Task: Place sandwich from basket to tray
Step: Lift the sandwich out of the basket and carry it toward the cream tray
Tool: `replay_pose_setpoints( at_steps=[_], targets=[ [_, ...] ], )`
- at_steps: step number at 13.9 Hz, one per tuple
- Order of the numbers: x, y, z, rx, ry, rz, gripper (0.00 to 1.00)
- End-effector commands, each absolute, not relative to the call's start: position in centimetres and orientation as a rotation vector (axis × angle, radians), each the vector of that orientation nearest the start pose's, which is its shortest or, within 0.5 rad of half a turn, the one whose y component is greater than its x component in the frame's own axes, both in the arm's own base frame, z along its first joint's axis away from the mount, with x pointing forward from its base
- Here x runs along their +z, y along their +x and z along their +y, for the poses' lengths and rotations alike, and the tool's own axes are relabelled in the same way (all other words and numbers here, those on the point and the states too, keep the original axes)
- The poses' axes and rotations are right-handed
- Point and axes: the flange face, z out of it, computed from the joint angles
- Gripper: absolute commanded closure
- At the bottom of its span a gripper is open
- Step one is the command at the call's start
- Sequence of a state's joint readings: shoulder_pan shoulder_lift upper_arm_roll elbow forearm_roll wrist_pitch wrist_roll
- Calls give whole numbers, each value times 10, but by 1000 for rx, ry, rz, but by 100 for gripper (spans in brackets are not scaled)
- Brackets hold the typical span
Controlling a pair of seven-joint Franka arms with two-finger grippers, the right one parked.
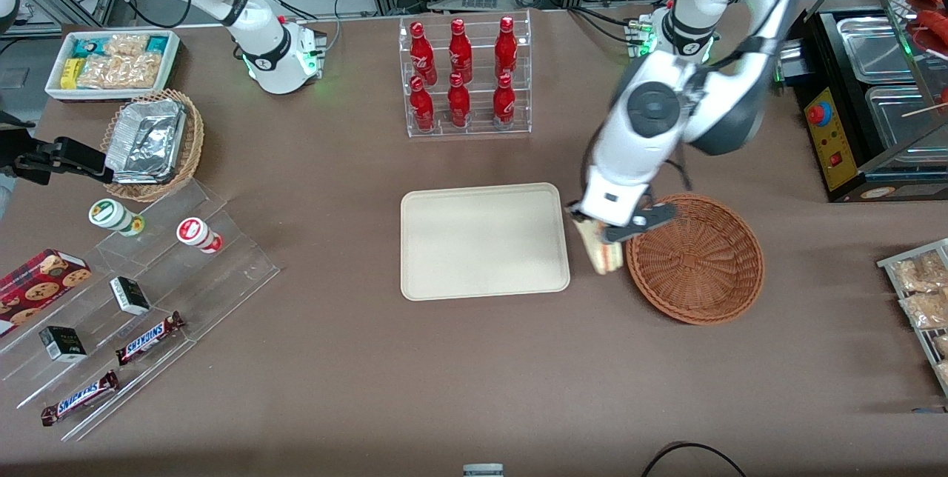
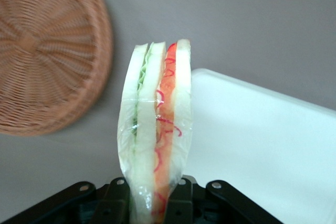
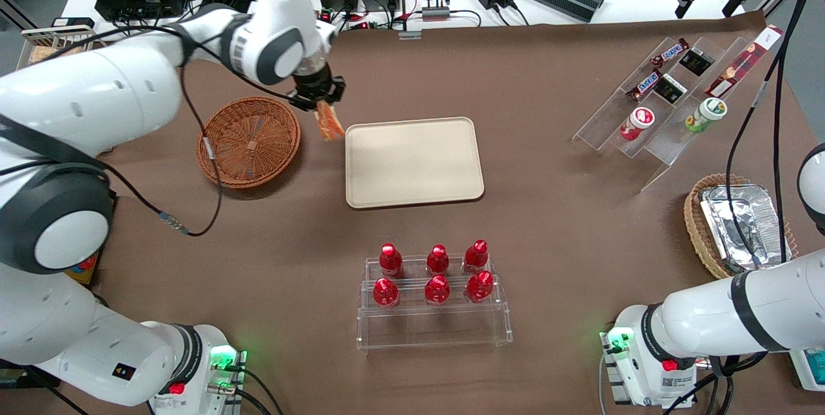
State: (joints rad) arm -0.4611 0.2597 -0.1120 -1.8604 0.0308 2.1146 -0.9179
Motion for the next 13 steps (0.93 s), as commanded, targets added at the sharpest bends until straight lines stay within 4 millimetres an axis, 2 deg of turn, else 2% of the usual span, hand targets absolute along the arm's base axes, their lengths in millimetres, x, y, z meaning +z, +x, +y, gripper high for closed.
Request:
replay_pose_setpoints(
  at_steps=[1,3,5,7,9,11,13],
  targets=[
    [342,534,-387,24,-3076,-432,100],
    [317,524,-434,35,-3082,-348,100],
    [307,521,-451,33,-3085,-311,100],
    [304,510,-466,-6,-3073,-232,100],
    [285,506,-474,10,-3059,-193,100],
    [265,491,-498,27,-3052,-121,100],
    [254,490,-502,40,-3045,-107,100]
  ],
)
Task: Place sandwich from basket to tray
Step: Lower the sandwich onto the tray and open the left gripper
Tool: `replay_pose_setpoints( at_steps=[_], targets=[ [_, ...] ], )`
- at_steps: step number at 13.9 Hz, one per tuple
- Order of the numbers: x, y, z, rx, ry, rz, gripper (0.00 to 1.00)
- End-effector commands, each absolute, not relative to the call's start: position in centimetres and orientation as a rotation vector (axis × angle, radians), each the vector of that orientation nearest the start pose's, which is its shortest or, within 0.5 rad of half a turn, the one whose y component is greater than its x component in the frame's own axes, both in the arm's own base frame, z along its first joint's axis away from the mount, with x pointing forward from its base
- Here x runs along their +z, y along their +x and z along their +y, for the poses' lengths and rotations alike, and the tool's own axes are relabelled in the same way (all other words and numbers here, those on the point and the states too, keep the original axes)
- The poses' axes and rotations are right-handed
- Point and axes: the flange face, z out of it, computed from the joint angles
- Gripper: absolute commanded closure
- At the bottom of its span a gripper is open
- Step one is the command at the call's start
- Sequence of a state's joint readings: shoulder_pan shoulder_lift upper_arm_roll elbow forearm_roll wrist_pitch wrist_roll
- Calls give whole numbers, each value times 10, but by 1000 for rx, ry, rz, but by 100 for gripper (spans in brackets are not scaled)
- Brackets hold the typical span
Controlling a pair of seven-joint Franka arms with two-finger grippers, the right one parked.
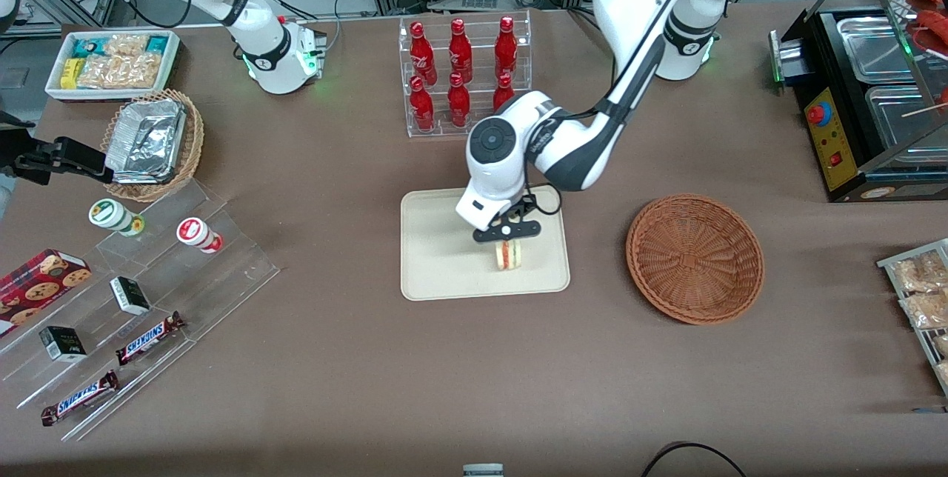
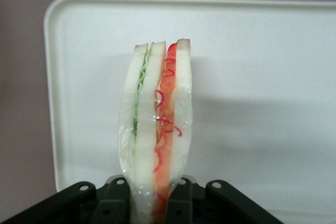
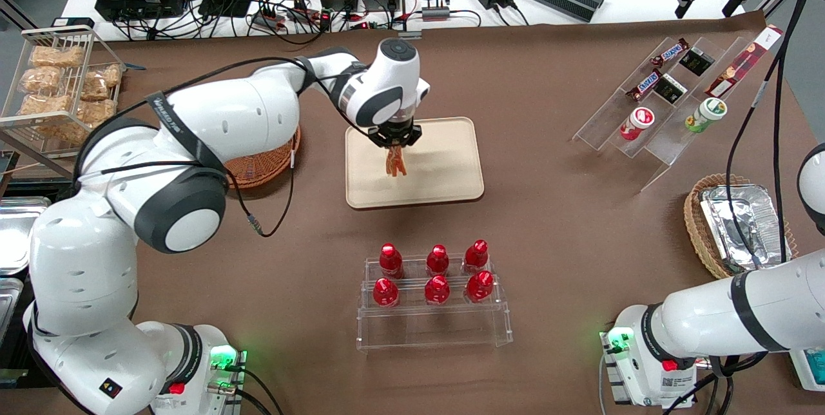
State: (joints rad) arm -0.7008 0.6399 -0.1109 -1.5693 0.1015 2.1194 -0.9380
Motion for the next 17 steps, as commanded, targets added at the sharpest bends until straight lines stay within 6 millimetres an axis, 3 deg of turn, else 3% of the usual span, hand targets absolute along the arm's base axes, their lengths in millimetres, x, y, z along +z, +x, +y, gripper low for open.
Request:
replay_pose_setpoints(
  at_steps=[1,6,11,12,13,14,17],
  targets=[
    [250,482,-509,43,-3042,-82,100],
    [232,468,-527,28,-3054,-40,100],
    [217,464,-531,35,-3054,-27,98],
    [217,465,-531,32,-3057,-31,71],
    [217,465,-531,32,-3057,-27,28],
    [220,465,-531,26,-3057,-23,0],
    [240,471,-533,3,-3068,-50,0]
  ],
)
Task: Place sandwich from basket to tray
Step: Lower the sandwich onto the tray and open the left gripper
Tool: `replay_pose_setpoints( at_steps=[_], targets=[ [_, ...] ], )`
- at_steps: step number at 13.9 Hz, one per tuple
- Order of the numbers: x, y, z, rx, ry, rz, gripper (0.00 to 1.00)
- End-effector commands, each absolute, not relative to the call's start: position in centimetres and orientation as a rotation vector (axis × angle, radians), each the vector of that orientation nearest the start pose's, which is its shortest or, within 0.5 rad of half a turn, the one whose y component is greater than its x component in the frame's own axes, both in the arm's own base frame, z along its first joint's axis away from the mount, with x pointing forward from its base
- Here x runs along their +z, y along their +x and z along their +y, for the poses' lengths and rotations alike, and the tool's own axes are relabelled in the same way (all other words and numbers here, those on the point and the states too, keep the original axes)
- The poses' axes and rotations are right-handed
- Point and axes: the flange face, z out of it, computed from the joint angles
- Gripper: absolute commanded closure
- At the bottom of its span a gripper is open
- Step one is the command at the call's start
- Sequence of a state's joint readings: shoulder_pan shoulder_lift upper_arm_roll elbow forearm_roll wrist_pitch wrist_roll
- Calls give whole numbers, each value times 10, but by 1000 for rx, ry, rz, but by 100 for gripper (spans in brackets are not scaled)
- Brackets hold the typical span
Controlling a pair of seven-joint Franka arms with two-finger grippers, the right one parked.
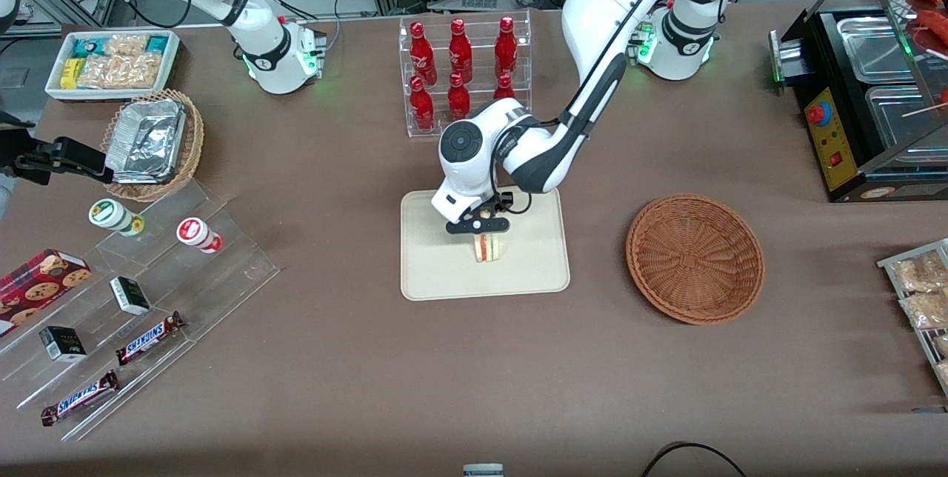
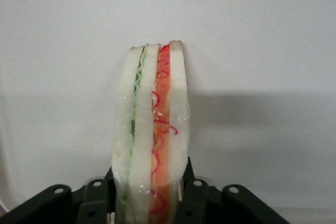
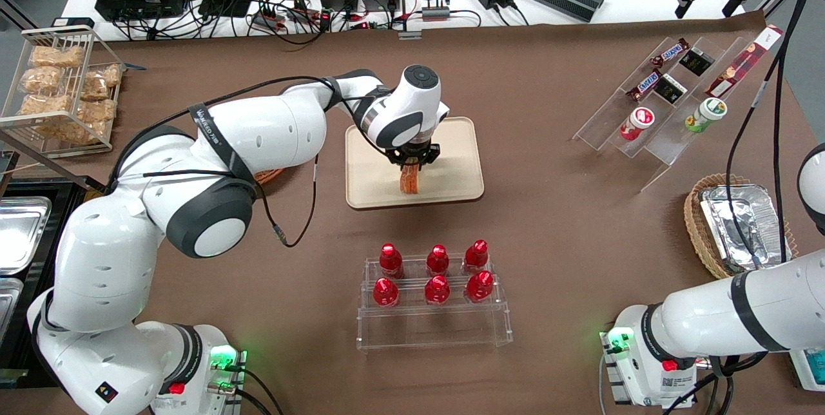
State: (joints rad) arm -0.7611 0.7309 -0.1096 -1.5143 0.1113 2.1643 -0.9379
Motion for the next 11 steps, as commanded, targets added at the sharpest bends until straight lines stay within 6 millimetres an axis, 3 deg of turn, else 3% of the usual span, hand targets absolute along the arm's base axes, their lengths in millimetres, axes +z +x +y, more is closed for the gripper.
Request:
replay_pose_setpoints(
  at_steps=[1,2,4,7,11],
  targets=[
    [251,472,-531,4,-3063,-57,0],
    [265,472,-530,4,-3060,-77,0],
    [314,479,-518,-13,-3061,-174,0],
    [373,492,-489,-37,-3045,-315,0],
    [471,516,-415,-73,-3024,-477,0]
  ],
)
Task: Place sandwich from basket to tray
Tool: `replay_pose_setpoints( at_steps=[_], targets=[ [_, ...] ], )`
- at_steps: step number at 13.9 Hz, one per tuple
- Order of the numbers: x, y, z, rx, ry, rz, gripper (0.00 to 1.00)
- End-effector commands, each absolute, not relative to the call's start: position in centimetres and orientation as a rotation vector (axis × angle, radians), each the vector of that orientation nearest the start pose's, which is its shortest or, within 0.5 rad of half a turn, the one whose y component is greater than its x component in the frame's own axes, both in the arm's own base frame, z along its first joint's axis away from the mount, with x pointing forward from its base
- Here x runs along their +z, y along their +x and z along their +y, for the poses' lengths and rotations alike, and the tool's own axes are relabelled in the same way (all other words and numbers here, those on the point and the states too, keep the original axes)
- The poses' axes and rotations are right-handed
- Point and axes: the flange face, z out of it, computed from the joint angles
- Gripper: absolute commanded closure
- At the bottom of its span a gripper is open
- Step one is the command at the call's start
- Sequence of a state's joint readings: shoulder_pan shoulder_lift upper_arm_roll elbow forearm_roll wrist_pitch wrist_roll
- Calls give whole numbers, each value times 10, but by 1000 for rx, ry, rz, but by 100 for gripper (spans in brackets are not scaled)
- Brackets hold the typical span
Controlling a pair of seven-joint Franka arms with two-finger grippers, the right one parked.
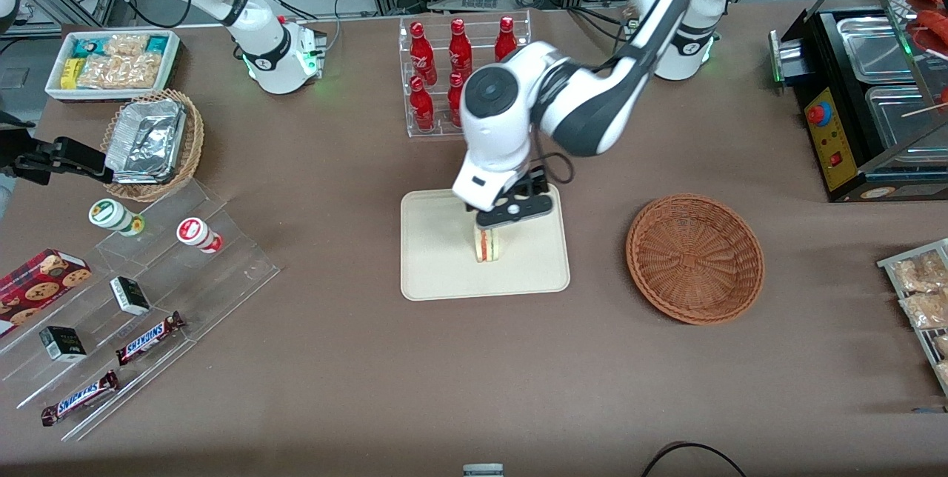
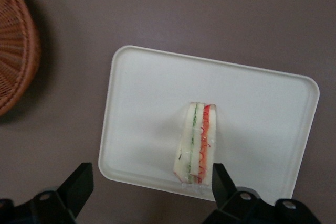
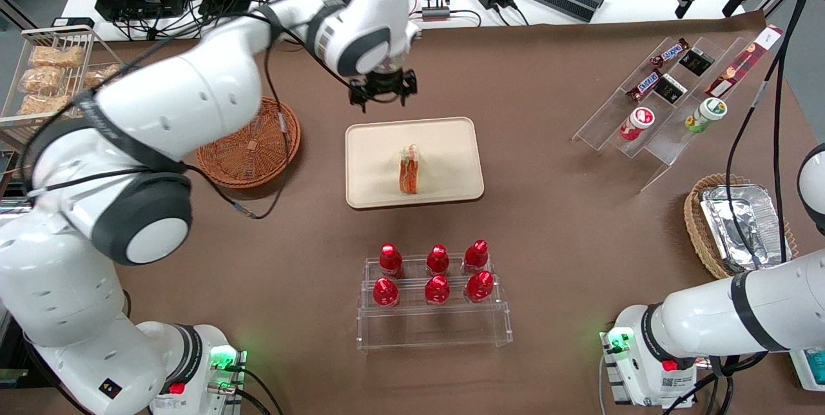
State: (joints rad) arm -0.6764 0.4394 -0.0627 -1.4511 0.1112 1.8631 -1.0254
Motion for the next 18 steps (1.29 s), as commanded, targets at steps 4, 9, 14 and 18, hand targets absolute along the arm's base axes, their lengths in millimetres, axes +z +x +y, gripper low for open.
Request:
replay_pose_setpoints(
  at_steps=[4,9,14,18],
  targets=[
    [551,533,-309,44,-3050,-412,0],
    [601,520,-218,104,-3105,-251,0],
    [624,511,-131,181,-3119,-35,0],
    [626,516,-92,193,-3120,51,0]
  ],
)
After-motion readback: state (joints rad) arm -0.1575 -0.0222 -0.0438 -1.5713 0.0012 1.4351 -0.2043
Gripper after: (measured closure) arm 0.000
